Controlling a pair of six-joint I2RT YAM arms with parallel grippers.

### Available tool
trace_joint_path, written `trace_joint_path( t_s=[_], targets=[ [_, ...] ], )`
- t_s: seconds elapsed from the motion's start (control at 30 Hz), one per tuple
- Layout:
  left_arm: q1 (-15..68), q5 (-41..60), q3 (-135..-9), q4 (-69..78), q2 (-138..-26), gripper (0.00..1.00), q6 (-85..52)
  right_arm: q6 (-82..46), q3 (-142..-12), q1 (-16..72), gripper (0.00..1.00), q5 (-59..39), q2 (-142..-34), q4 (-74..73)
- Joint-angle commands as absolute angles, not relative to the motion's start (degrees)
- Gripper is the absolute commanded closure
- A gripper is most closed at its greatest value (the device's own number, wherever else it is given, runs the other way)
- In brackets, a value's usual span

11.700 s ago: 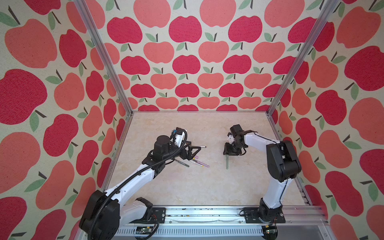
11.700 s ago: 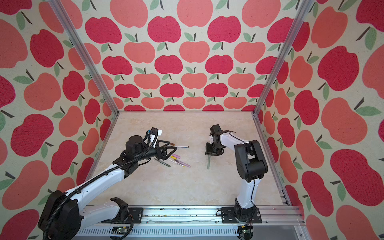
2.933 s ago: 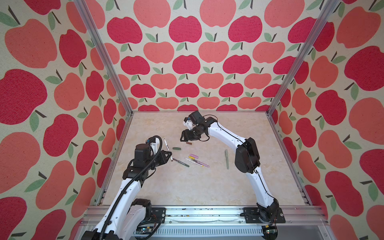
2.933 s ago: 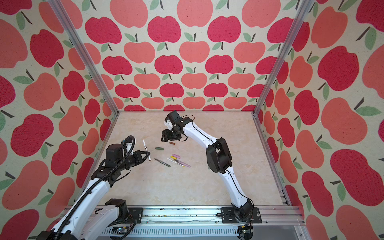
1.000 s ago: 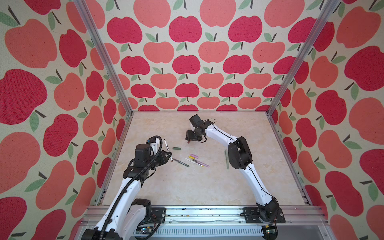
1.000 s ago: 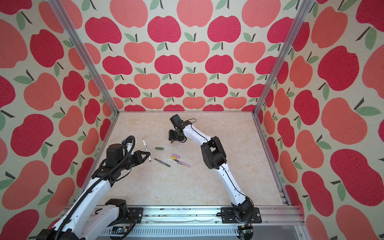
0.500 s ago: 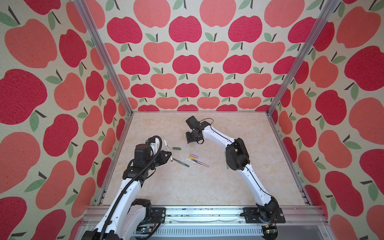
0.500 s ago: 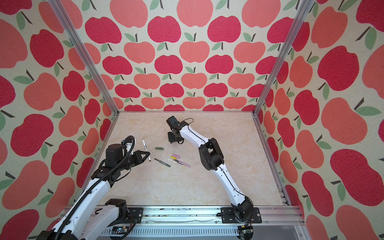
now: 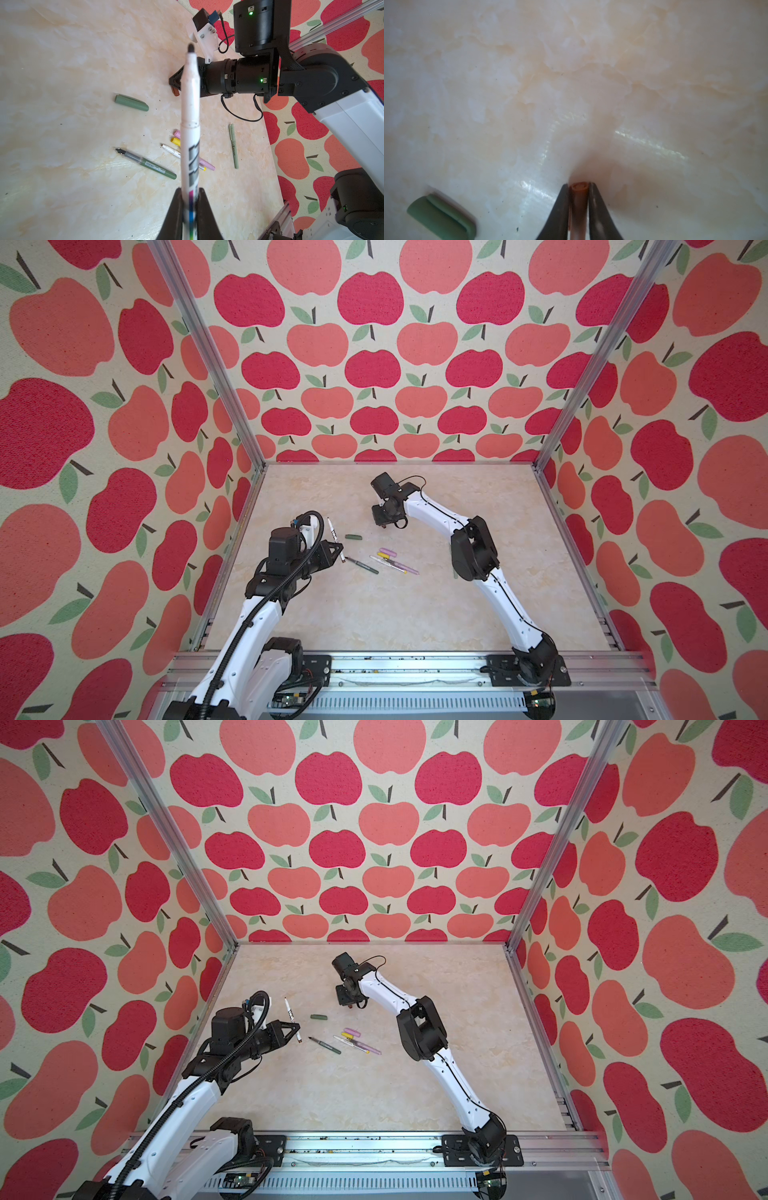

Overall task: Insert the pens into the pen caps
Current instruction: 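Close the right gripper on the brown cap lying on the table, then lift the brown cap and carry it above the marker tip with the right gripper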

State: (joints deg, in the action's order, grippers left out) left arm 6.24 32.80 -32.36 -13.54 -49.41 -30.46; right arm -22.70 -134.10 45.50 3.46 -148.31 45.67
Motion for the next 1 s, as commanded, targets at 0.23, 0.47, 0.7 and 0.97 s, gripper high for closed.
trace_joint_path(
  t_s=[0.23, 0.47, 0.7, 0.97],
  targets=[
    [5.98, 33.05, -34.54, -13.62, -50.45, 0.99, -30.01, -20.01, -128.24, 46.89, 0.90, 2.92, -148.79, 49.21],
    [6.06, 33.05, -34.63, -13.71, -50.42, 0.99, -30.32, -19.86, -123.57, 46.85, 0.93, 3.00, -144.19, 45.45],
    [6.85, 33.22, -34.76, -13.54, -50.89, 1.00, -30.04, -20.76, -121.30, 46.58, 0.94, 2.43, -139.38, 43.00],
    [12.95, 31.38, -36.20, -12.87, -54.11, 1.00, -27.29, -24.69, -114.27, 44.11, 0.96, -0.44, -130.07, 36.65]
  ],
)
